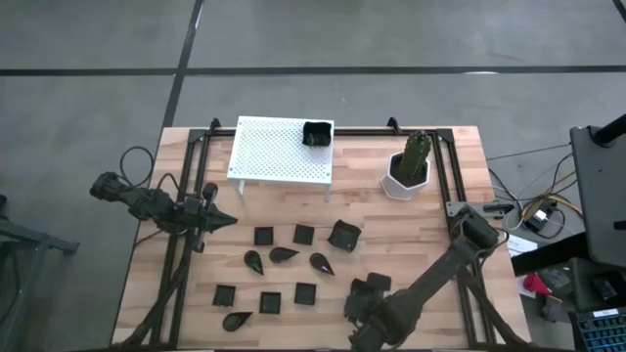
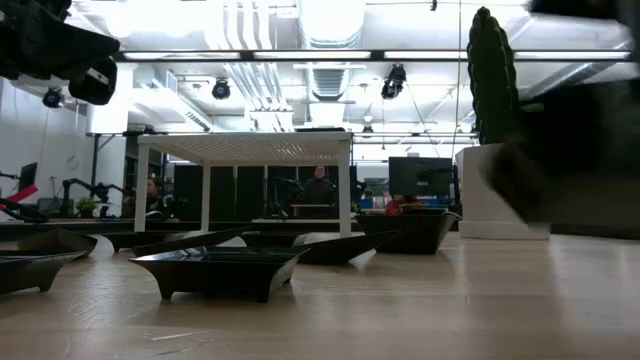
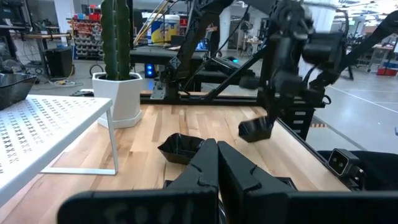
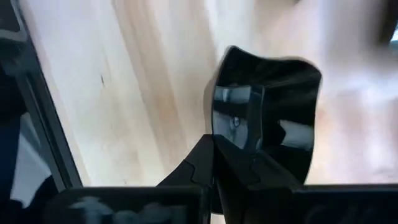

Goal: Pick & Place Mini shaped plates
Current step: Stack the distorted square plate on top of the other distorted square plates on the shelf

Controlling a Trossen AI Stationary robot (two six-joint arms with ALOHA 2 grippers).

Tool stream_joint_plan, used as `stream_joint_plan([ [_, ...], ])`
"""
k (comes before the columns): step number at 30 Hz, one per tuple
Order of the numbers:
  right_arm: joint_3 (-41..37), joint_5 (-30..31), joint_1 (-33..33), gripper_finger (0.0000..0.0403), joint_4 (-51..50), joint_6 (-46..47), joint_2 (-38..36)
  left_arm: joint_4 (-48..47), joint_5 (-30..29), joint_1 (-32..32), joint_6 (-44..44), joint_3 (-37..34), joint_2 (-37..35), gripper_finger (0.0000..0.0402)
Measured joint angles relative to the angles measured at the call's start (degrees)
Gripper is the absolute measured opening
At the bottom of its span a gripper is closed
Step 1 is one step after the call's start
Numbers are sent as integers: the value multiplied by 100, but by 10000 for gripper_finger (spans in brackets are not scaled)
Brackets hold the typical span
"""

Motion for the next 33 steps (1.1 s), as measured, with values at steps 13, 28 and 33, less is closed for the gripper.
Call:
stream_joint_plan([
  [13,1913,1117,-574,8,-1825,-1648,-9,2,0,1,1,0,0,0],
  [28,2996,2174,-2005,8,-2289,-4196,-13,2,0,2,1,0,0,0],
  [33,3025,2301,-2523,8,-2293,-4859,-13,2,-1,1,2,0,0,0],
])
